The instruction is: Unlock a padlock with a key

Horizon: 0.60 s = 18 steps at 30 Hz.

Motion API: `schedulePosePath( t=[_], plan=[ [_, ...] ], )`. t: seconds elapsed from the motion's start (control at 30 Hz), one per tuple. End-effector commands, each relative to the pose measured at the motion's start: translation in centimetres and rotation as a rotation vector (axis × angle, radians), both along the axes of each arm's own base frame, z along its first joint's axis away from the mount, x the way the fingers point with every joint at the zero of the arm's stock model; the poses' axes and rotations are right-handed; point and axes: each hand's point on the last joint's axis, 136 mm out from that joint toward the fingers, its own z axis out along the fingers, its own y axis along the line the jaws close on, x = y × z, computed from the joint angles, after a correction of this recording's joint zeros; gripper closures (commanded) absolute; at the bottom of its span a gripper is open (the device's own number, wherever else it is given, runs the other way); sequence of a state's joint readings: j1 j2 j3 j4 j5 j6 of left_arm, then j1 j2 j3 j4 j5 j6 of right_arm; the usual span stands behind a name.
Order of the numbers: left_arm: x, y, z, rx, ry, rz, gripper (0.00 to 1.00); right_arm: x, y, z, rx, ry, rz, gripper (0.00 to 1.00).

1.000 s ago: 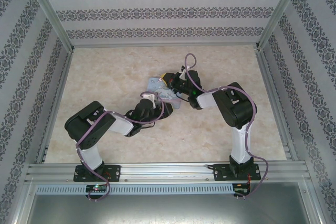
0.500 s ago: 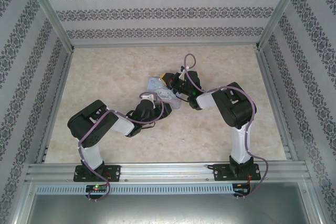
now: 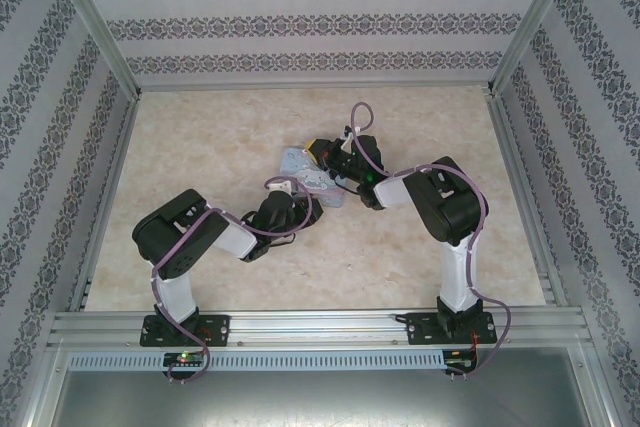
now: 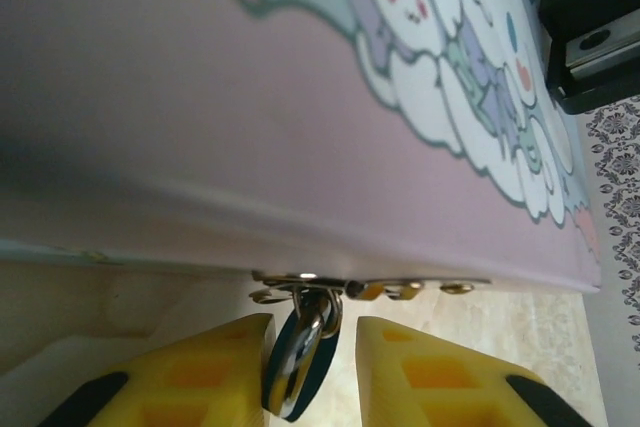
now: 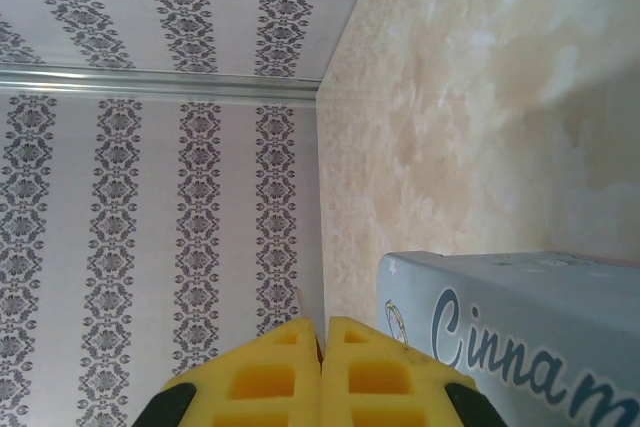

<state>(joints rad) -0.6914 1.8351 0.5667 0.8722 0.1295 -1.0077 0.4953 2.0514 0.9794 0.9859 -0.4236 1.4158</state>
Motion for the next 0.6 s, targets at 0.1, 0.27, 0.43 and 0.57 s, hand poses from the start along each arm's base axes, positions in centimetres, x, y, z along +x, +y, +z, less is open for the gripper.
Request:
schedulePosePath(
  t=[0.1,0.27,0.43,0.57],
  plan=[
    [0.8,0.1,0.1,0.001,-0.003,0.020,0.80,-0.6,-0.2,-3.7,-0.052,0.072,-0.005,1.00],
    [0.9,-0.1,0.2,0.002,0.003,0.016,0.86,-0.4,-0.3,-2.8,-0.041,0.059,-0.002,1.00],
    [0.8,-0.2,0.3,-0.006,0.018,0.011,0.96,0.5,-1.2,-0.2,-0.021,0.015,-0.010,1.00],
    [0.7,-0.2,0.6,-0.017,0.035,0.011,1.00,1.0,-3.0,2.9,-0.008,-0.041,-0.025,1.00]
  ],
)
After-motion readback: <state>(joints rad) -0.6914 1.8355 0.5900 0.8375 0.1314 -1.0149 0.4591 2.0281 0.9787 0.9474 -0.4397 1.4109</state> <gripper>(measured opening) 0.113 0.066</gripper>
